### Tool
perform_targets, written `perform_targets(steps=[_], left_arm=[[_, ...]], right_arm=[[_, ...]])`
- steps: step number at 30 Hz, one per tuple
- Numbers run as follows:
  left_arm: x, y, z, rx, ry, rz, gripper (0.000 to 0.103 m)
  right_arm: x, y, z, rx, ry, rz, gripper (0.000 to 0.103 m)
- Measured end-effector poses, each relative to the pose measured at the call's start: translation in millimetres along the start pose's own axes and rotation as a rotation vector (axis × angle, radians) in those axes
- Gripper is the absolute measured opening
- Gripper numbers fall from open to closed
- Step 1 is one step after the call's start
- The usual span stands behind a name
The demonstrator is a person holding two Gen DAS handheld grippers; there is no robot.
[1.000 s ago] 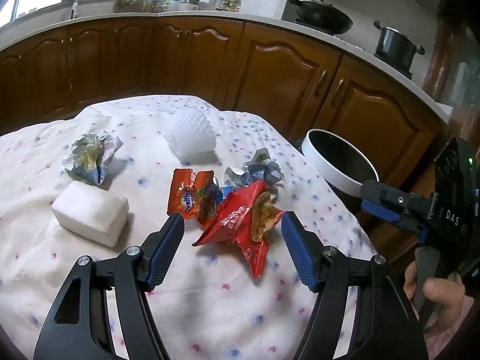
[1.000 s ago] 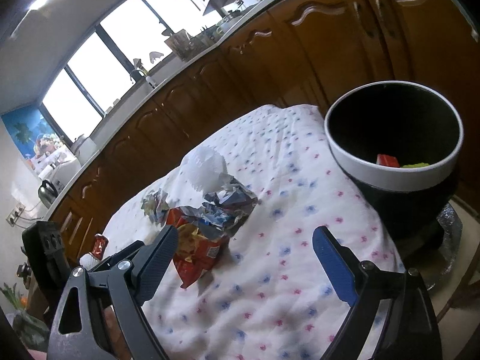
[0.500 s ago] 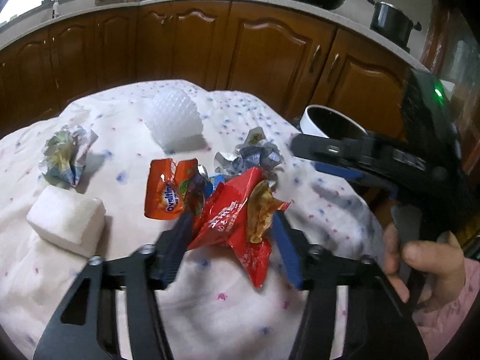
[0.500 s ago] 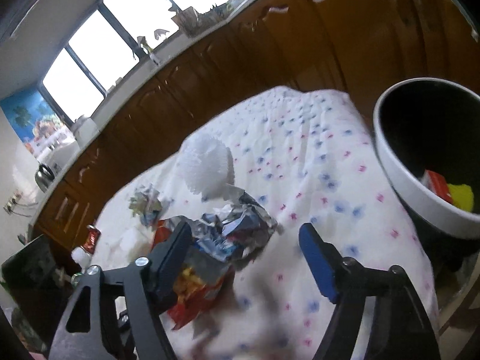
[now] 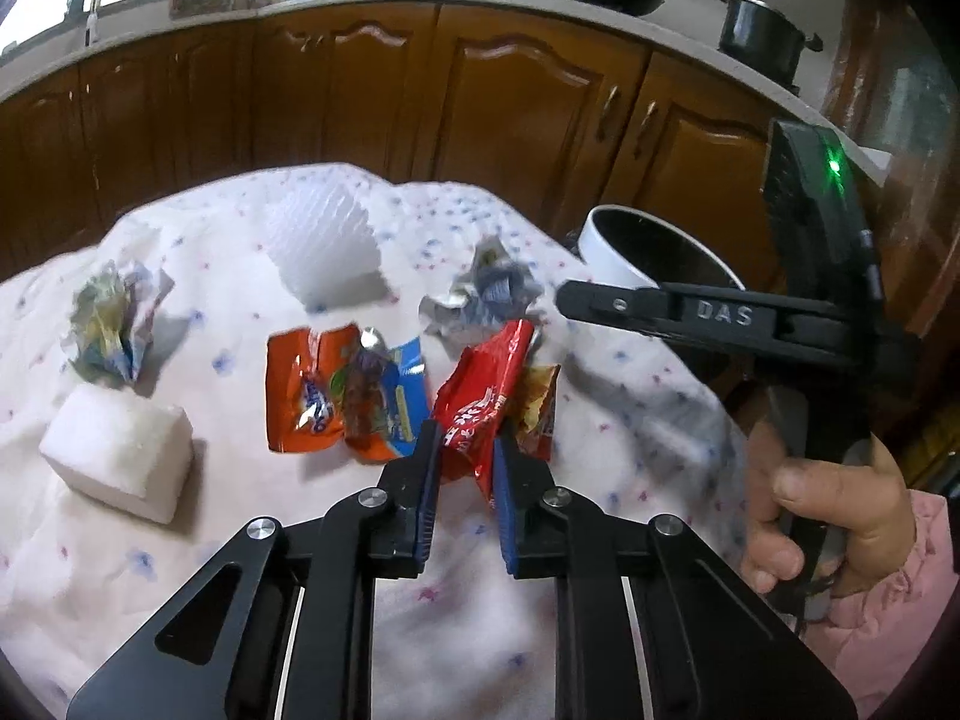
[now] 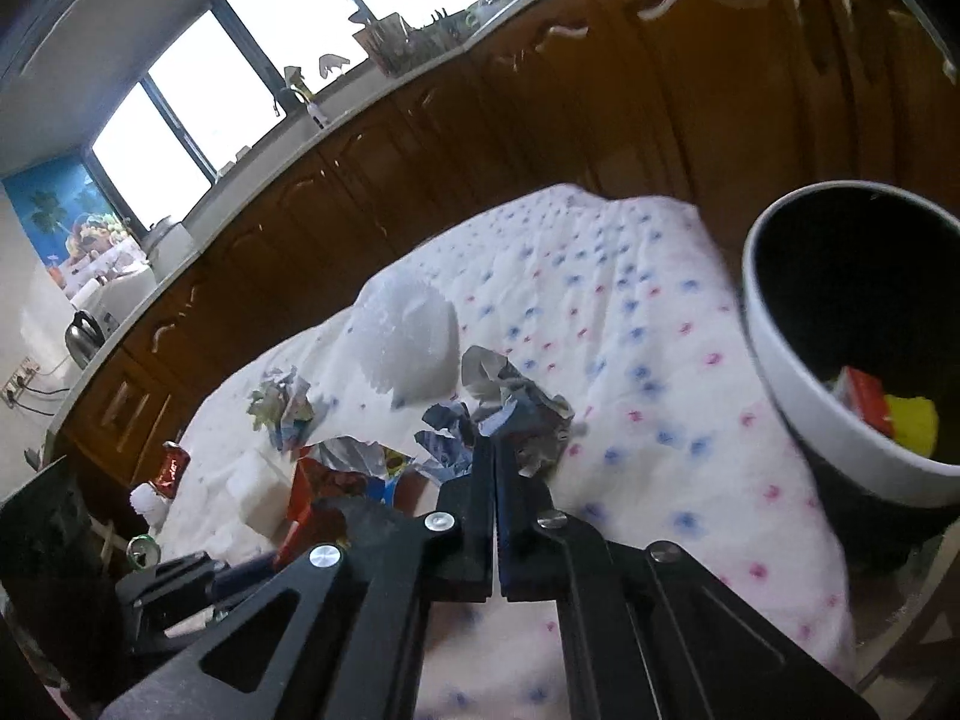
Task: Collect trash
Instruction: 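Grasp the red snack wrapper with the left tool while the right tool grasps the silver foil wrapper, then carry both wrappers over the bin and open both tools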
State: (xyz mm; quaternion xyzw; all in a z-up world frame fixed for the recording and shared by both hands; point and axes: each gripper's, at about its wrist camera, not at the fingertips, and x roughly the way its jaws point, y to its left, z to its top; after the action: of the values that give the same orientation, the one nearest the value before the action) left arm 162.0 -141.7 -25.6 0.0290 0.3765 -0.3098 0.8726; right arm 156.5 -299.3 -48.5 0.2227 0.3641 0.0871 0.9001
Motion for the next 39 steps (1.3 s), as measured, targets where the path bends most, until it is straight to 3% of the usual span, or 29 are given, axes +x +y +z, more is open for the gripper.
perform_targets(steps=[3, 6, 8, 9, 15, 16, 17, 20, 31, 39], left_arm=[[-9, -2, 3, -0.002, -0.015, -0.015, 0.015], [-19, -3, 2, -0.005, -0.029, -0.014, 0.015], [-24, -2, 0, -0.008, -0.039, -0.008, 0.015], [-27, -1, 0, -0.011, -0.042, -0.005, 0.015], [-38, 9, -2, -0.046, -0.057, 0.011, 0.015], [-39, 12, -1, -0.057, -0.06, 0.011, 0.015], [-40, 14, -1, -0.064, -0.062, 0.011, 0.015], [-43, 17, 1, -0.075, -0.073, 0.02, 0.015], [-38, 17, 17, -0.115, -0.095, 0.011, 0.015], [-23, -15, 33, -0.061, -0.099, -0.021, 0.015]], right_arm=[[-11, 1, 1, -0.027, -0.002, -0.015, 0.003], [-12, 2, 5, -0.017, -0.02, -0.024, 0.02], [-6, 4, 9, -0.017, -0.03, -0.029, 0.043], [-2, 6, 12, -0.016, -0.036, -0.026, 0.044], [39, 7, 20, -0.01, 0.036, -0.059, 0.044], [45, 6, 19, -0.009, 0.053, -0.058, 0.038], [49, 5, 18, -0.013, 0.061, -0.063, 0.024], [45, 5, 14, -0.02, 0.048, -0.044, 0.001], [-26, 9, 8, -0.045, -0.054, -0.008, 0.001], [-71, -16, 2, -0.02, -0.113, -0.053, 0.001]])
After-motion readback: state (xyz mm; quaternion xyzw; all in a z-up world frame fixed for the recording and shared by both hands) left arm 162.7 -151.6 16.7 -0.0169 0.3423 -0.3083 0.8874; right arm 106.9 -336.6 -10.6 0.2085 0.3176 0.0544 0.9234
